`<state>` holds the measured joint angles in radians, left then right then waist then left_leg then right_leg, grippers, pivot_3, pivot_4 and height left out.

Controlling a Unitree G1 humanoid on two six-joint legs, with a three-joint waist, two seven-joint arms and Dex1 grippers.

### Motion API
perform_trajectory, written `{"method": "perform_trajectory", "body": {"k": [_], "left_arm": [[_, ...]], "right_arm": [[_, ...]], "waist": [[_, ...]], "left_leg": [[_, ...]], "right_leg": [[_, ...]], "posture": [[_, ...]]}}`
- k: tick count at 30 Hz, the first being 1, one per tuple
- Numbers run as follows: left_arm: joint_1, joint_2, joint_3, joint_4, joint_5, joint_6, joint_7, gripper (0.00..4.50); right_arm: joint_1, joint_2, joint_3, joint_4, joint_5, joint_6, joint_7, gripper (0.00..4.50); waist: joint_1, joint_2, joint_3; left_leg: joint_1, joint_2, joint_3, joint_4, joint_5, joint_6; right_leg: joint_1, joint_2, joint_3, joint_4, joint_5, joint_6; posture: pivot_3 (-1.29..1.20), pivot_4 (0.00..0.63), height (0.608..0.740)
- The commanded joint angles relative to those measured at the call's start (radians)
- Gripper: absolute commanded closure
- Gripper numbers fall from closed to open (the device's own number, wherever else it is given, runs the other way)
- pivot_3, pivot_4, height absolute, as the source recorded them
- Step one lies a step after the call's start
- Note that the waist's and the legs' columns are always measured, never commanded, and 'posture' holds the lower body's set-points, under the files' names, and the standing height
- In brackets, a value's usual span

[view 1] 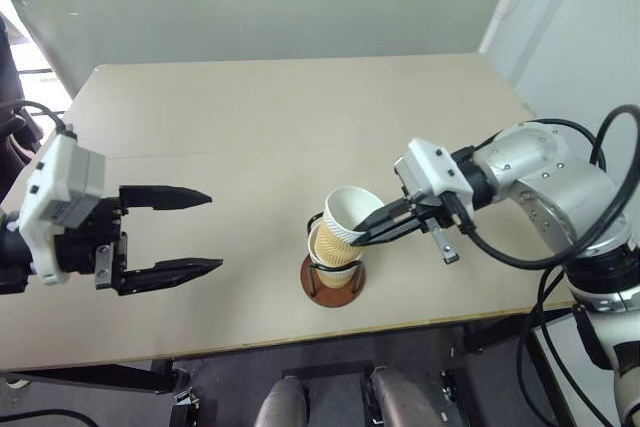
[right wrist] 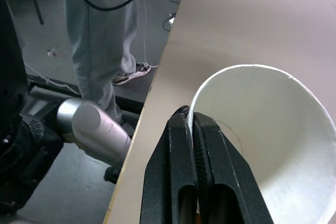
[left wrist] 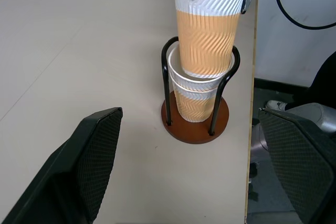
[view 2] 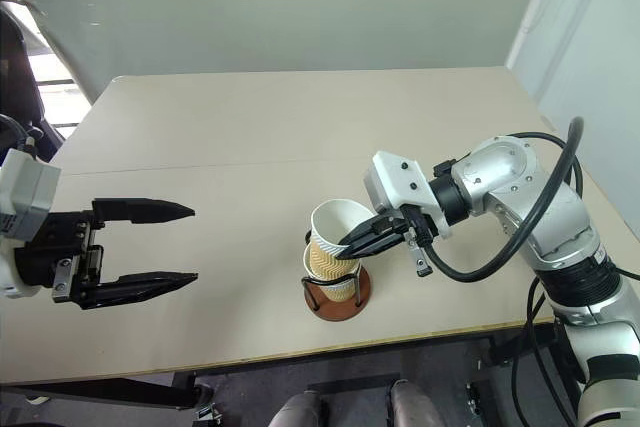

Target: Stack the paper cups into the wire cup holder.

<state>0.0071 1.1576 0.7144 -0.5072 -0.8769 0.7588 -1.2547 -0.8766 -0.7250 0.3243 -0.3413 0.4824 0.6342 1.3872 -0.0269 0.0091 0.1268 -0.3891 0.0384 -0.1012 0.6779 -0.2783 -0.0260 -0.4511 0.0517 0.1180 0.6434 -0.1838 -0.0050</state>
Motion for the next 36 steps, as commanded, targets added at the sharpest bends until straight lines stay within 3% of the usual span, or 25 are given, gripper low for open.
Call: {"method": "perform_trajectory", "body": {"k": [1, 2, 6, 11, 16, 21, 25, 30, 36], "left_arm": [[-0.006, 0.007, 0.031, -0.016, -0.003, -0.007, 0.008, 0.05], [-0.008, 0.007, 0.028, -0.015, -0.002, -0.009, 0.009, 0.05], [-0.019, 0.008, 0.014, -0.01, -0.001, -0.017, 0.012, 0.05], [-0.023, 0.008, -0.006, 0.004, 0.012, -0.034, 0.008, 0.05], [-0.011, 0.005, 0.002, 0.005, 0.019, -0.039, 0.002, 0.05], [0.028, 0.004, 0.059, 0.001, 0.028, -0.032, -0.012, 0.05], [0.064, 0.0, 0.094, -0.016, 0.019, -0.019, -0.023, 0.05], [0.049, 0.018, 0.09, 0.027, 0.033, -0.032, -0.026, 0.05], [0.044, 0.021, 0.097, 0.055, 0.041, -0.029, -0.044, 0.05]], "right_arm": [[-0.005, 0.0, 0.006, -0.004, -0.038, -0.035, -0.01, 4.48], [-0.004, 0.0, 0.007, -0.003, -0.042, -0.039, -0.009, 4.48], [-0.002, -0.001, 0.012, 0.0, -0.061, -0.052, -0.006, 3.63], [-0.007, -0.014, 0.007, 0.001, -0.068, -0.036, -0.005, 1.8], [-0.019, -0.08, -0.09, 0.073, -0.056, -0.042, -0.002, 0.02], [0.008, -0.231, -0.358, 0.226, 0.078, -0.001, 0.055, 0.02], [0.199, -0.362, -0.542, 0.257, 0.105, -0.013, 0.083, 0.02], [0.368, -0.382, -0.589, 0.264, 0.096, -0.098, 0.106, 0.02], [0.381, -0.42, -0.619, 0.313, 0.095, -0.129, 0.102, 0.02]], "waist": [[0.0, 0.0, 0.0], [0.0, 0.0, 0.0], [0.0, 0.0, 0.0], [0.0, 0.0, 0.0], [0.002, 0.0, 0.0], [0.009, -0.001, 0.0], [0.022, -0.004, -0.002], [0.012, -0.003, -0.001], [0.008, -0.003, 0.0]], "left_leg": [[0.0, 0.0, 0.0, 0.0, 0.0, 0.0], [0.0, 0.0, 0.0, 0.0, 0.0, 0.0], [0.0, 0.0, 0.0, 0.0, 0.0, 0.0], [0.0, 0.0, 0.0, 0.0, -0.001, 0.0], [0.0, 0.0, 0.0, 0.0, -0.001, 0.0], [-0.002, 0.0, 0.0, 0.0, -0.001, 0.0], [-0.003, 0.0, 0.0, -0.001, -0.001, -0.001], [0.002, 0.0, 0.001, 0.0, -0.006, -0.002], [0.004, 0.0, 0.001, 0.0, -0.006, -0.001]], "right_leg": [[0.0, 0.0, 0.0, 0.0, 0.0, 0.0], [0.0, 0.0, 0.0, 0.0, 0.0, 0.0], [0.0, 0.0, 0.0, 0.0, 0.0, 0.0], [0.0, 0.0, 0.0, 0.0, 0.0, 0.0], [0.0, 0.0, 0.0, 0.0, 0.0, 0.0], [-0.001, -0.001, 0.0, -0.001, 0.0, 0.0], [0.0, -0.001, 0.0, -0.003, -0.003, -0.001], [0.002, 0.0, 0.002, -0.001, -0.006, 0.001], [0.003, 0.001, 0.004, 0.0, -0.005, 0.004]], "posture": [[0.0, 0.15, 0.74], [0.0, 0.15, 0.74], [0.0, 0.15, 0.74], [0.0, 0.15, 0.74], [0.0, 0.15, 0.74], [0.0, 0.15, 0.74], [0.0, 0.15, 0.74], [0.0, 0.15, 0.74], [0.0, 0.15, 0.74]]}}
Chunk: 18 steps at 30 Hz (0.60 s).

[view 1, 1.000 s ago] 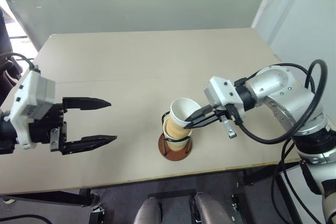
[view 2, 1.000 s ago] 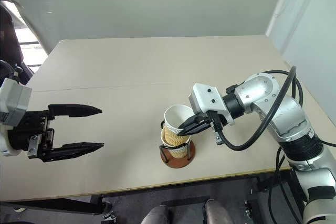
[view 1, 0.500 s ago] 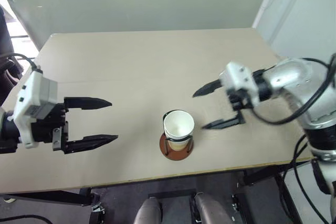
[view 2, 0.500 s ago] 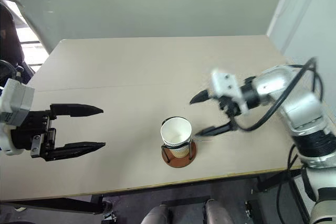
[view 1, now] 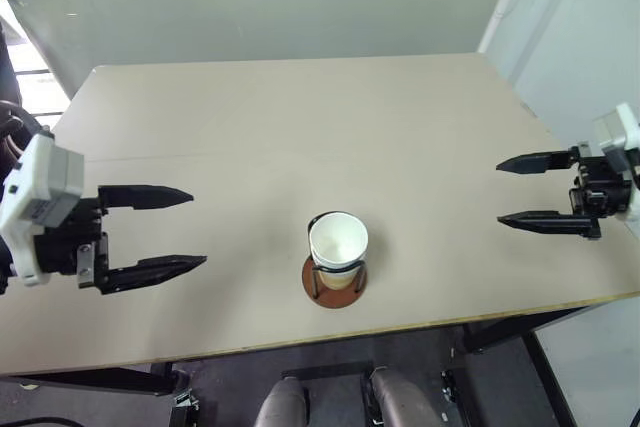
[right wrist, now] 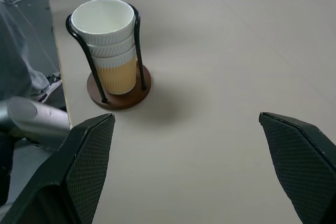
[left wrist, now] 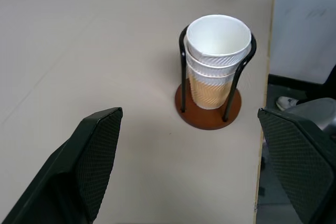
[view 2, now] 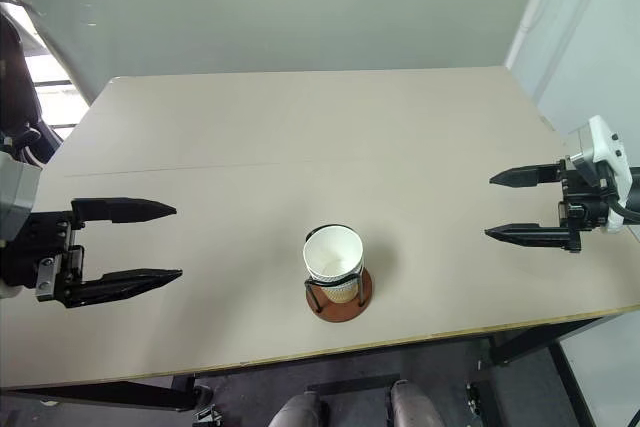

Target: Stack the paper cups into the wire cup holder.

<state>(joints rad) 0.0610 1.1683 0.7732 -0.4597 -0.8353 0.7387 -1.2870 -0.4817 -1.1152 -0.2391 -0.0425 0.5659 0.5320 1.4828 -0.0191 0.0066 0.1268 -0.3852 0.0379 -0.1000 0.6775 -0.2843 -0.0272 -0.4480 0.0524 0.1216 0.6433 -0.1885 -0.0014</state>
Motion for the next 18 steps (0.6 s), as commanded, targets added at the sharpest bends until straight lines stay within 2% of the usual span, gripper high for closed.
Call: {"method": "perform_trajectory", "body": {"k": [1, 18], "left_arm": [[-0.006, 0.007, 0.036, 0.009, 0.0, -0.009, -0.014, 0.05], [-0.005, -0.013, 0.009, 0.012, 0.008, -0.013, -0.013, 0.05]], "right_arm": [[-0.02, -0.031, -0.05, 0.025, 0.012, -0.029, 0.008, 0.02], [-0.055, -0.007, 0.017, 0.035, 0.009, -0.03, 0.004, 0.02]], "waist": [[0.0, 0.0, 0.0], [0.0, 0.0, 0.0]], "left_leg": [[0.0, 0.0, 0.0, 0.0, 0.0, 0.0], [0.001, 0.0, 0.0, 0.001, 0.0, 0.001]], "right_leg": [[0.001, 0.0, 0.0, 0.0, 0.0, 0.0], [0.002, 0.0, 0.001, 0.0, 0.0, 0.0]], "posture": [[0.0, 0.15, 0.74], [0.0, 0.15, 0.74]]}}
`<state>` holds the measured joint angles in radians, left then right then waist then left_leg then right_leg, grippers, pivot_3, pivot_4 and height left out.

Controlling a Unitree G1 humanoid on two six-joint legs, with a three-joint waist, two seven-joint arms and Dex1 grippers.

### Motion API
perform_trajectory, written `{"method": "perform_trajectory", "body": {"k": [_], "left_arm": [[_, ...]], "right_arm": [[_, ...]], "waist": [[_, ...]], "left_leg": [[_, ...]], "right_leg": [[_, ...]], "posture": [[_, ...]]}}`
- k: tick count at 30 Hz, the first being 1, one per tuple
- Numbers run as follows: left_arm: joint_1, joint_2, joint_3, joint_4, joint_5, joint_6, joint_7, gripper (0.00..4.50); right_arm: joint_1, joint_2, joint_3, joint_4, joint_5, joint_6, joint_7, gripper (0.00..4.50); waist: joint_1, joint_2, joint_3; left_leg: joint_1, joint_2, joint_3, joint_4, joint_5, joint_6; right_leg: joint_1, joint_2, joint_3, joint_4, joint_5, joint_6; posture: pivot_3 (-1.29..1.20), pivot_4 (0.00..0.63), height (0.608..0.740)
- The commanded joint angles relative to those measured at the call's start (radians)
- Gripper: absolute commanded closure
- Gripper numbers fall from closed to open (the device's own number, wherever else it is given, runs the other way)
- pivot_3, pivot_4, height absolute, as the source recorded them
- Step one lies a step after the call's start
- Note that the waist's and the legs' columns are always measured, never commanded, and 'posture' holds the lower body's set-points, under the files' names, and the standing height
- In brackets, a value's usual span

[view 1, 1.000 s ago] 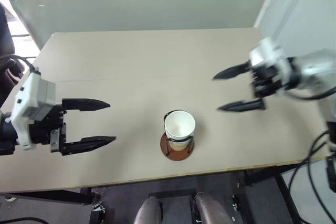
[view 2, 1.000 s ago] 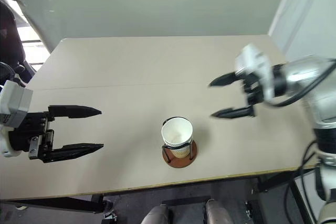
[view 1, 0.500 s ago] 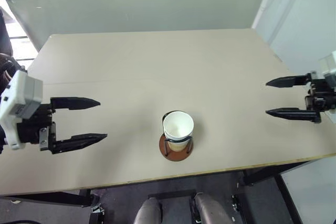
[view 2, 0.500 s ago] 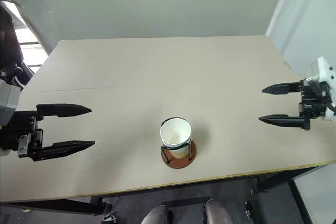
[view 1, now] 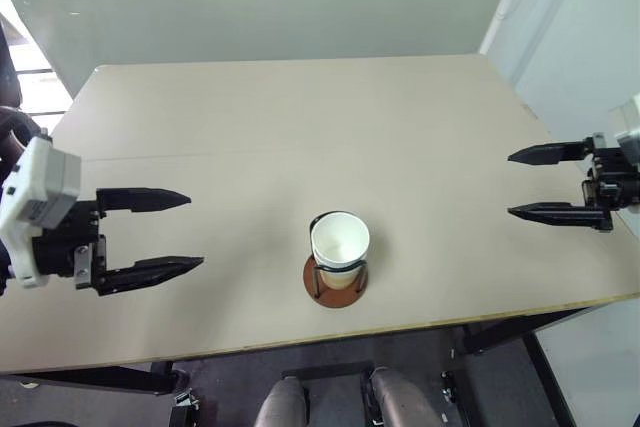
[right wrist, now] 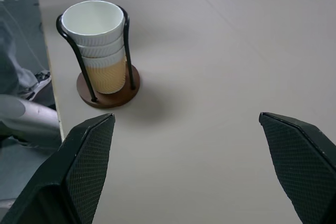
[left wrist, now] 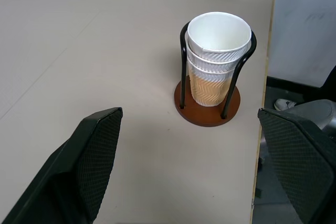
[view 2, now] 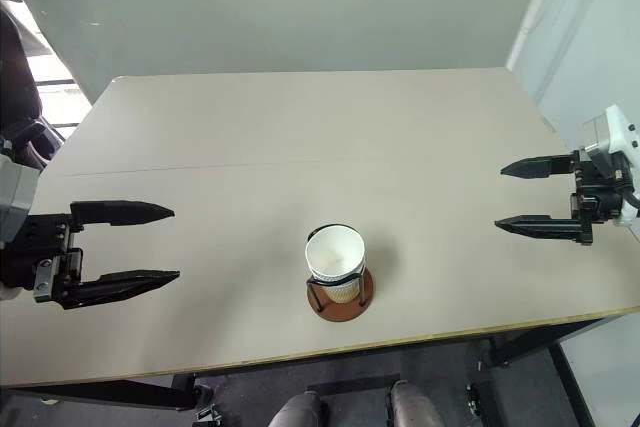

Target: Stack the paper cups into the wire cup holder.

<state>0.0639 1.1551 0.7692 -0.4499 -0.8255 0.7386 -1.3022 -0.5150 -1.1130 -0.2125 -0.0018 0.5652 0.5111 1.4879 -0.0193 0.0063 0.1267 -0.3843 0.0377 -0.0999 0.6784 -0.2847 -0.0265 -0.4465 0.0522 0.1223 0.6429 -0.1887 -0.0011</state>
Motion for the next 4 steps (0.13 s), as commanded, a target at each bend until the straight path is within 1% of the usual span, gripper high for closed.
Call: {"method": "perform_trajectory", "body": {"k": [1, 4], "left_arm": [[-0.009, 0.001, 0.014, 0.003, -0.001, -0.013, 0.002, 0.05], [-0.009, 0.001, 0.013, 0.006, 0.001, -0.015, 0.001, 0.05]], "right_arm": [[-0.023, -0.01, -0.009, -0.005, 0.01, -0.01, 0.0, 0.02], [-0.032, -0.009, -0.003, 0.002, 0.001, -0.019, 0.001, 0.02]], "waist": [[0.0, 0.0, 0.0], [0.001, 0.0, 0.0]], "left_leg": [[0.0, 0.0, 0.0, 0.0, 0.0, 0.0], [0.0, 0.0, 0.0, 0.0, 0.0, 0.0]], "right_leg": [[0.0, 0.0, 0.0, 0.0, 0.0, 0.0], [0.0, 0.0, 0.0, 0.0, 0.0, 0.0]], "posture": [[0.0, 0.15, 0.74], [0.0, 0.15, 0.74]]}}
